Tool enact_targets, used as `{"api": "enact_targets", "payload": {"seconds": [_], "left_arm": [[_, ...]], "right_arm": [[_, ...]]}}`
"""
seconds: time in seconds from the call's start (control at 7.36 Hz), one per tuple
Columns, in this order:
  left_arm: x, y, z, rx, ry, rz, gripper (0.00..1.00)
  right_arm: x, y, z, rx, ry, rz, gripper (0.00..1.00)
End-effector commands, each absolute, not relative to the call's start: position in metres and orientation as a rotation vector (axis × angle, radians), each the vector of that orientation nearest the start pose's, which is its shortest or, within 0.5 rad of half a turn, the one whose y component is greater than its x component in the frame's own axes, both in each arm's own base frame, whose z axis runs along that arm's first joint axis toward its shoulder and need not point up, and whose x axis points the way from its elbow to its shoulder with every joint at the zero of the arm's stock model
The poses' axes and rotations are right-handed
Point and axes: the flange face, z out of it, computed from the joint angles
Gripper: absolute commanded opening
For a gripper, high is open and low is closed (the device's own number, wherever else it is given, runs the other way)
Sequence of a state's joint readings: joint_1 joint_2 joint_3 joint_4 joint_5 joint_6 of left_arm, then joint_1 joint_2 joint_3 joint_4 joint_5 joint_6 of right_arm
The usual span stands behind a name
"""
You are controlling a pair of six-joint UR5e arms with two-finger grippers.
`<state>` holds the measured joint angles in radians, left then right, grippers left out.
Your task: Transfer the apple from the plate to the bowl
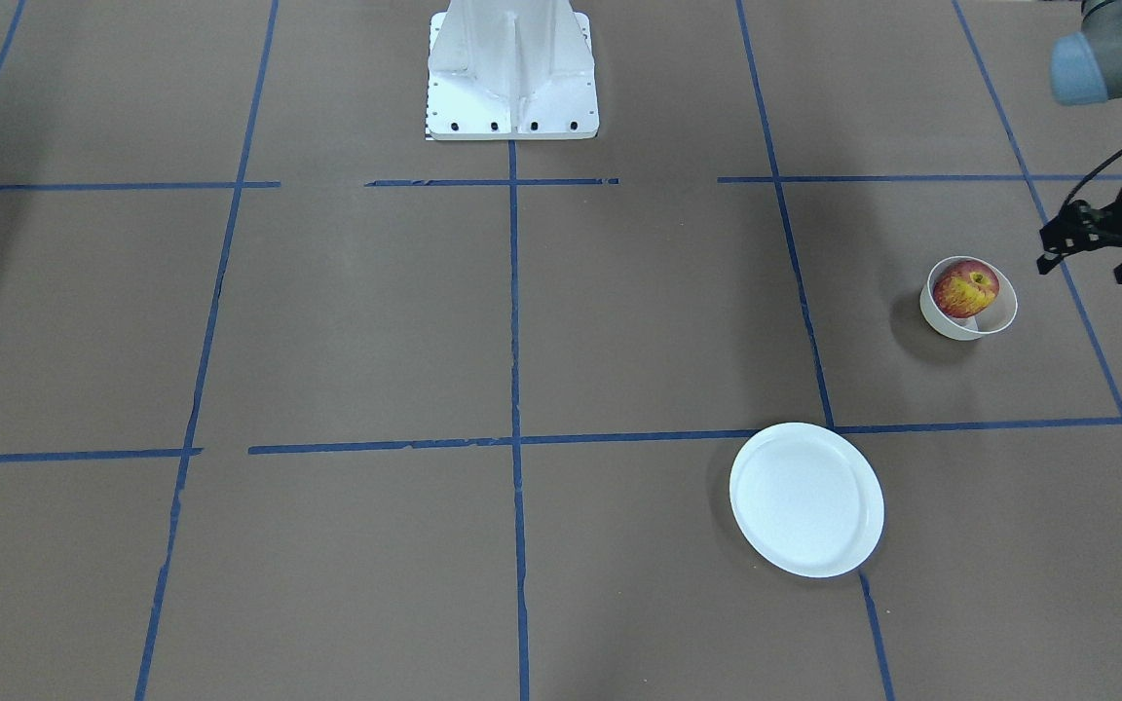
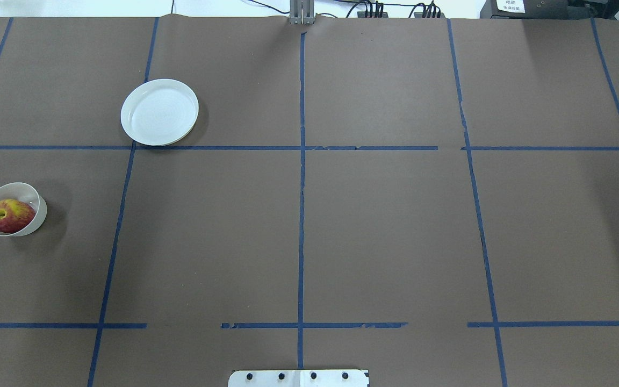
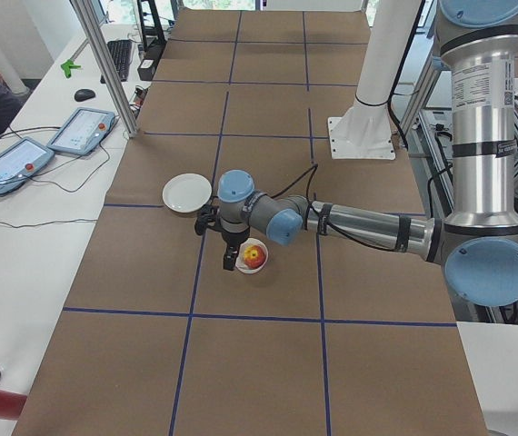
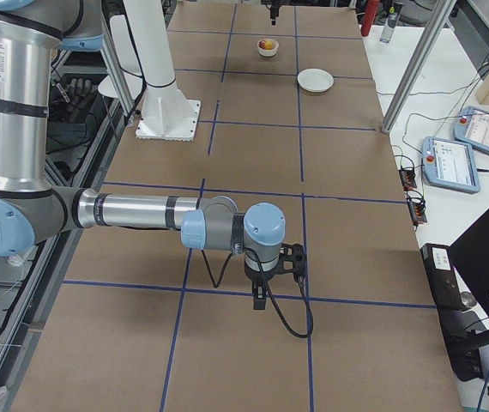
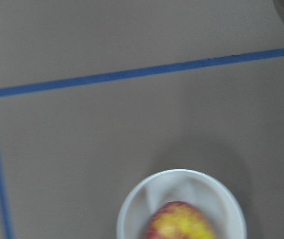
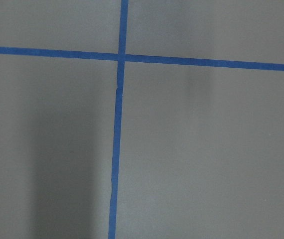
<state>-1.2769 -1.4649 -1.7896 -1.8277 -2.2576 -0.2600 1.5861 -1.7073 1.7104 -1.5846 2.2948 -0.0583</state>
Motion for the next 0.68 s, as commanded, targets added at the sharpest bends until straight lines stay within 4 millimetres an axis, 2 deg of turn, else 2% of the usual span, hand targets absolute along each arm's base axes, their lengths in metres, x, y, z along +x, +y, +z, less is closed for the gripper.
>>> {"api": "enact_targets", "payload": {"seconds": [0.0,0.14,0.41,0.54], "left_arm": [[-0.022,-0.459,0.611,0.095,0.696,0.192,1.0],[-0.055,-0.447,0.623,0.08,0.695,0.21,1.0],[-0.075,-0.434,0.634,0.019,0.718,0.17,1.0],[-0.074,-0.428,0.636,0.016,0.76,0.156,1.0]], "right_arm": [[0.074,-0.432,0.658,0.016,-0.724,-0.037,1.0],[0.074,-0.432,0.658,0.016,-0.724,-0.037,1.0],[0.074,-0.432,0.658,0.016,-0.724,-0.037,1.0],[0.074,-0.432,0.658,0.016,-0.724,-0.037,1.0]]}}
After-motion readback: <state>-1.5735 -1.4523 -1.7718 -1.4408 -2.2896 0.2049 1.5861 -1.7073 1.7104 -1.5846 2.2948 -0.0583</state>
